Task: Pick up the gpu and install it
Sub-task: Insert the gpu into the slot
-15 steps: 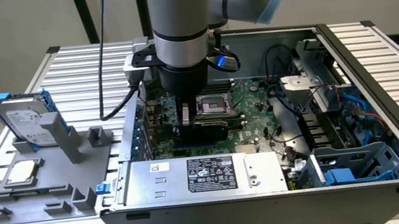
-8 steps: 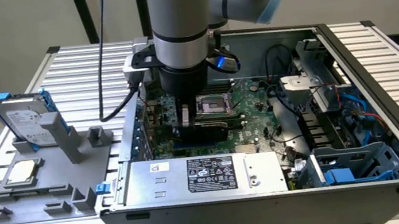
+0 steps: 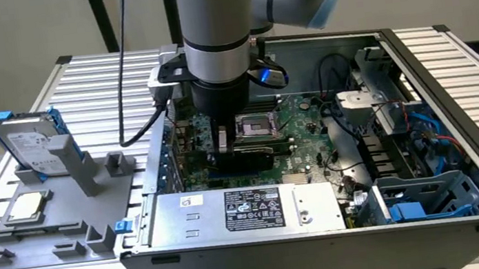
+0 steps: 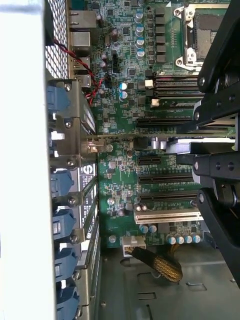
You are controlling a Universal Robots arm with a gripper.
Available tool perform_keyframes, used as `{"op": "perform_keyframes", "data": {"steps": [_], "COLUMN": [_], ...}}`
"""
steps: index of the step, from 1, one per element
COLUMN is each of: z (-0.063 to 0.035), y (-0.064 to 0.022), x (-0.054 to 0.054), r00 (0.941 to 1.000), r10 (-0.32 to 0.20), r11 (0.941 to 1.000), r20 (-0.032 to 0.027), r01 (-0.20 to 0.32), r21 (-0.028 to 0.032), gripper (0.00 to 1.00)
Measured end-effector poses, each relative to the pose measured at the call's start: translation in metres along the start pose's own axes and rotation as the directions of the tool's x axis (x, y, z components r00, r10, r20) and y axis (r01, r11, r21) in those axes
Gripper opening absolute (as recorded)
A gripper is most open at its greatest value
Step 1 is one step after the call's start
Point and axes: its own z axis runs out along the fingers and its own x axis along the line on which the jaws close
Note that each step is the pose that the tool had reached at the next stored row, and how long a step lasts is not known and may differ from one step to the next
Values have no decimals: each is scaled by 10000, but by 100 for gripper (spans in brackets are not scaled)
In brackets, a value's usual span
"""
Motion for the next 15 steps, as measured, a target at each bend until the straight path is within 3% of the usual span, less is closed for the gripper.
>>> {"op": "perform_keyframes", "data": {"steps": [15], "z": [-3], "y": [12], "x": [-46], "r00": [10000], "r10": [-2], "r11": [10000], "r20": [3], "r01": [2], "r21": [5], "gripper": [26]}}
